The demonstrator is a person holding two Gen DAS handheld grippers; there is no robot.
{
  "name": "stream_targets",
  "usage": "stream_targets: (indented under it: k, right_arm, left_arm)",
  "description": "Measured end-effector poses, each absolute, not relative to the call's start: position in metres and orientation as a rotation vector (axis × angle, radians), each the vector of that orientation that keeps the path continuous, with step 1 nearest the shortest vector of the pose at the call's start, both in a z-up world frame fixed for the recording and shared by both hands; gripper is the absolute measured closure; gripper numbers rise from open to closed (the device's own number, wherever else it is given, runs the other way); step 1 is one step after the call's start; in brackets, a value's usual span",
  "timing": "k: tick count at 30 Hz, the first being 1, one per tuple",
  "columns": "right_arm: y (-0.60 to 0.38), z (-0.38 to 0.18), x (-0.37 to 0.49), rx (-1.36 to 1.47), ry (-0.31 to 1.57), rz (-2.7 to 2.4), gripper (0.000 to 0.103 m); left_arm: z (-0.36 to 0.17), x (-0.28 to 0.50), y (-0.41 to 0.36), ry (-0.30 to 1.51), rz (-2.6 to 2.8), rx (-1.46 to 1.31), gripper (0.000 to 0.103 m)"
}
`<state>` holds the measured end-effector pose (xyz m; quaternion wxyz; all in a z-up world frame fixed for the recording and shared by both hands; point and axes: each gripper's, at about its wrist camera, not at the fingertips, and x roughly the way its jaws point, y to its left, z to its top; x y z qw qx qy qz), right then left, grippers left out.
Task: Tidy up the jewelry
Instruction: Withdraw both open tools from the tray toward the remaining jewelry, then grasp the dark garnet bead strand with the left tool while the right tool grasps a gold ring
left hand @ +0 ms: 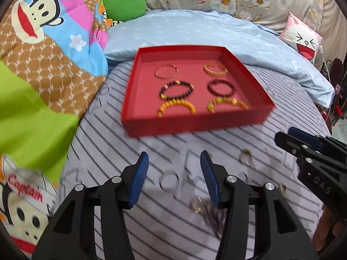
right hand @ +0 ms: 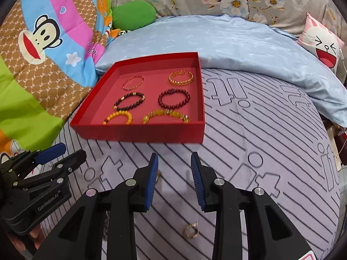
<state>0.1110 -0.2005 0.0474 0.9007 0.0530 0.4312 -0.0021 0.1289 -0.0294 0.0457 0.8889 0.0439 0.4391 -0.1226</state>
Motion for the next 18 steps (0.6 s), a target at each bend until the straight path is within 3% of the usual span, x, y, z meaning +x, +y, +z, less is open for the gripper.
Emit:
stream_targets:
  k: [6,18]
  right_arm:
    - [-0.202,0.037,0.081,0.109,0.916,-0.008,0.072]
    - [-0.217,0.020,0.048,0.149,0.959,-0.033,0.072]
  left_arm:
    - [0.035,0.097,-0.036,0.942,-0.290,0.089,0.048]
    - [0.009,0.078,-0.046,1.007,-0.328,0.040,0.049]
